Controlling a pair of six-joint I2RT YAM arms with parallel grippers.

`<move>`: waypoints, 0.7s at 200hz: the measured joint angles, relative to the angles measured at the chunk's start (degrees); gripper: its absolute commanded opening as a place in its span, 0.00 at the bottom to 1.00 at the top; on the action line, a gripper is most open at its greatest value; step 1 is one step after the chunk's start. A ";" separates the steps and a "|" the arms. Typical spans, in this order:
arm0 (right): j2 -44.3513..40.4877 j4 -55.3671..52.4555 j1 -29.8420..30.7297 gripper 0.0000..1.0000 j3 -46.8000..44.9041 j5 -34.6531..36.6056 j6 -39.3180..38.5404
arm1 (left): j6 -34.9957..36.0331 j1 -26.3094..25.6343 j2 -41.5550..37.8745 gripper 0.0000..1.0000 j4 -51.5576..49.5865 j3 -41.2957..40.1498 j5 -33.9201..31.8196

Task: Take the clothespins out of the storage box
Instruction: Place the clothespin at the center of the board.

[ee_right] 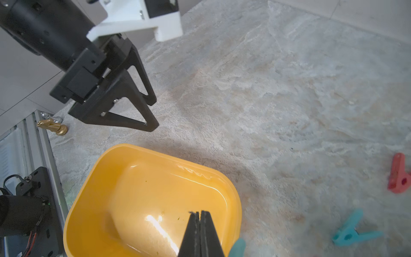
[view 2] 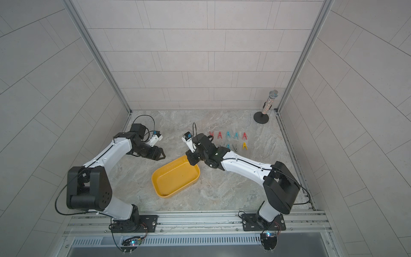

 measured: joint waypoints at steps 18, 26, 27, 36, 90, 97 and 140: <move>-2.05 -1.46 -1.68 0.00 -2.01 0.11 2.05 | -0.02 -0.02 0.48 0.74 0.02 0.00 -0.59; -2.99 -2.49 -2.51 0.00 -2.73 0.24 2.91 | -0.02 0.00 0.70 0.74 0.02 0.00 -0.72; -3.08 -2.56 -2.60 0.00 -2.80 0.24 2.97 | -0.02 0.00 0.72 0.74 0.04 0.00 -0.72; -4.07 -3.61 -3.56 0.00 -3.48 0.44 3.80 | -0.02 -0.02 0.87 0.74 0.04 0.00 -0.83; -12.09 -8.70 -11.06 0.00 -9.68 0.92 8.79 | -0.02 -0.02 0.96 0.74 0.04 0.00 -1.90; -13.11 -9.33 -12.24 0.00 -10.69 0.94 9.29 | -0.02 -0.02 0.96 0.74 0.07 0.00 -1.99; -18.64 -13.40 -19.10 0.00 -16.11 1.25 11.56 | -0.04 -0.02 0.96 0.74 0.11 0.00 -2.73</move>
